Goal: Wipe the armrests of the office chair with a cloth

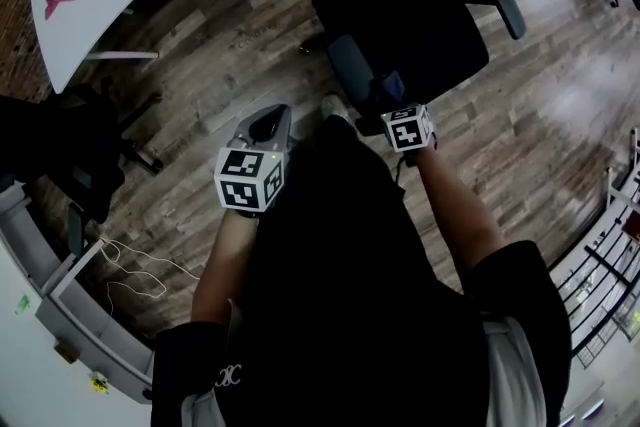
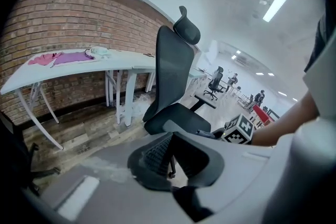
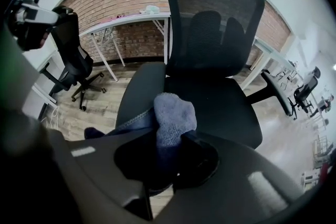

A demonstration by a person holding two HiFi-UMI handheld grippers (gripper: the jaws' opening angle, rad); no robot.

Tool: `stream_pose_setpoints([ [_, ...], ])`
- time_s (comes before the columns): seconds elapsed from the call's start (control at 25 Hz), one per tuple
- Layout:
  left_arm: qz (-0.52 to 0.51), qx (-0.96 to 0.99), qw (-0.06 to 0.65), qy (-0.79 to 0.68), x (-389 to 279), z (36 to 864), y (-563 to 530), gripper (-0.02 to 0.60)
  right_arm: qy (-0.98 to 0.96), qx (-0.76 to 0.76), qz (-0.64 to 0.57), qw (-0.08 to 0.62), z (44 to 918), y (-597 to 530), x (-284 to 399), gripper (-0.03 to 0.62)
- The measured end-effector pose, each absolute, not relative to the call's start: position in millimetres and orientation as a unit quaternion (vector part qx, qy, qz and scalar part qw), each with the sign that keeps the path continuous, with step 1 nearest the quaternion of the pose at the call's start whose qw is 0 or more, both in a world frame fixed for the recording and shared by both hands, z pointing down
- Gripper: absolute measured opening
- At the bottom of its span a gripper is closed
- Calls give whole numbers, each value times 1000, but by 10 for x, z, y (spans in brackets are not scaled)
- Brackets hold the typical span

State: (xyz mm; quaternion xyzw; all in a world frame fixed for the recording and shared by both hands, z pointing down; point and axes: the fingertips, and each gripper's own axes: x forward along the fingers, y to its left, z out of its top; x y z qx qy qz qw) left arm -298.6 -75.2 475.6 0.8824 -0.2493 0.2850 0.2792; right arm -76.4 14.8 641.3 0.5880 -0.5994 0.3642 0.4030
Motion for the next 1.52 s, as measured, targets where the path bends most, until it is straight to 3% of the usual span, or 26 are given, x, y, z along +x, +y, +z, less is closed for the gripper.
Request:
stream_pose_setpoints([
  [0.48,296,898,262,-193,-2995,4827,-533,6,-617,589,355,383,6375,533,-1331,71],
  [1.52,348,869,271,-224,-2849,5017,-734,6,-719,530,307,327,6268,-1016,-1367,71],
])
